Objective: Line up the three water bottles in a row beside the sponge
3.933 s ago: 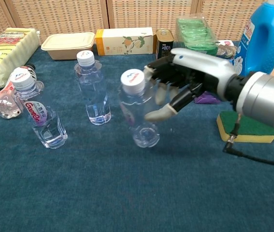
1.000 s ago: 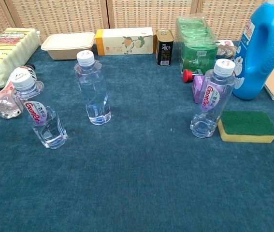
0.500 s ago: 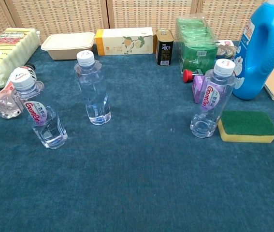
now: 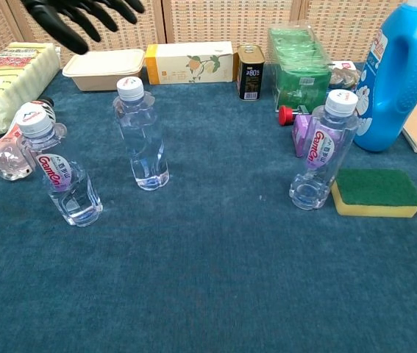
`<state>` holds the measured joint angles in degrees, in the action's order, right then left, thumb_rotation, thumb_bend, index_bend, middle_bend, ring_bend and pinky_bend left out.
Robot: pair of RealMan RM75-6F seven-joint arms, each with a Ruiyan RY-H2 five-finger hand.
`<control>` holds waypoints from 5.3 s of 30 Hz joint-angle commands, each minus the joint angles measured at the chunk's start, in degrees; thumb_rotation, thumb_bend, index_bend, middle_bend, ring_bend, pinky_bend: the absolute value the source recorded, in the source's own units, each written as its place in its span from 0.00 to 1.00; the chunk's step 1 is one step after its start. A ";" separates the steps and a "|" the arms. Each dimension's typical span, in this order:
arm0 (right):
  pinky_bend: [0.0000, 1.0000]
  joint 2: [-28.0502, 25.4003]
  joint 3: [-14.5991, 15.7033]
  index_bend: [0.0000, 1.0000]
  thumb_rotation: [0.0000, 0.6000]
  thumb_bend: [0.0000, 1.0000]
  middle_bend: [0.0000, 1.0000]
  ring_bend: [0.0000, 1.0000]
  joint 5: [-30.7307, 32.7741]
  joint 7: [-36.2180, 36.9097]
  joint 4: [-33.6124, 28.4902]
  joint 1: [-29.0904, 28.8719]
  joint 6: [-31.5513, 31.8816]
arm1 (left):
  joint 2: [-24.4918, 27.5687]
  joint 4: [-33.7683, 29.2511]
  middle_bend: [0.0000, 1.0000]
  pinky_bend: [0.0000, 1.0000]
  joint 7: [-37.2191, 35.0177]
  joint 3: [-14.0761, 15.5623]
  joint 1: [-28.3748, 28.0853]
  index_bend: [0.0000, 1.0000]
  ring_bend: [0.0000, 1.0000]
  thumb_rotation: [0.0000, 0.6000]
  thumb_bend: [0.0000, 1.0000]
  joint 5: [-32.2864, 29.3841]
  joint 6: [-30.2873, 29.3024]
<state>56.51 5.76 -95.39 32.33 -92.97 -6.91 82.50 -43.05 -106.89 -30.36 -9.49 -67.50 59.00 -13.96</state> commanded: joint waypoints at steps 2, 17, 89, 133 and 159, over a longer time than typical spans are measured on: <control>0.15 -0.21 -0.10 0.07 1.00 0.10 0.06 0.01 0.00 0.69 0.20 0.00 -0.07 | -3.30 0.98 0.00 0.07 7.50 8.28 -10.20 0.00 0.00 1.00 0.21 -9.92 0.53; 0.15 -0.81 -0.05 0.07 1.00 0.09 0.06 0.01 -1.33 2.42 0.27 0.24 0.81 | -10.95 -2.49 0.00 0.07 22.43 23.84 -24.56 0.00 0.00 1.00 0.21 -34.91 -14.01; 0.15 -1.71 -0.08 0.07 1.00 0.10 0.06 0.01 -2.37 6.80 1.26 0.41 1.84 | -25.38 -5.59 0.49 0.52 51.30 12.91 -25.69 0.48 0.40 1.00 0.36 -54.41 -38.60; 0.15 -2.47 0.76 0.07 1.00 0.10 0.06 0.01 -4.39 10.85 2.82 0.23 3.45 | -47.40 2.07 0.26 0.45 77.85 -2.68 -25.88 0.34 0.21 1.00 0.34 -60.36 -52.86; 0.15 -2.79 1.37 0.07 1.00 0.10 0.06 0.01 -5.02 9.80 2.09 -0.03 3.09 | -29.63 -15.69 0.00 0.18 75.98 -9.02 -16.26 0.00 0.00 1.00 0.26 -55.02 -51.78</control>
<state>53.73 7.08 -100.32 42.28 -90.77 -6.93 85.60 -76.67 -119.00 46.45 -18.18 -85.90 2.11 -65.22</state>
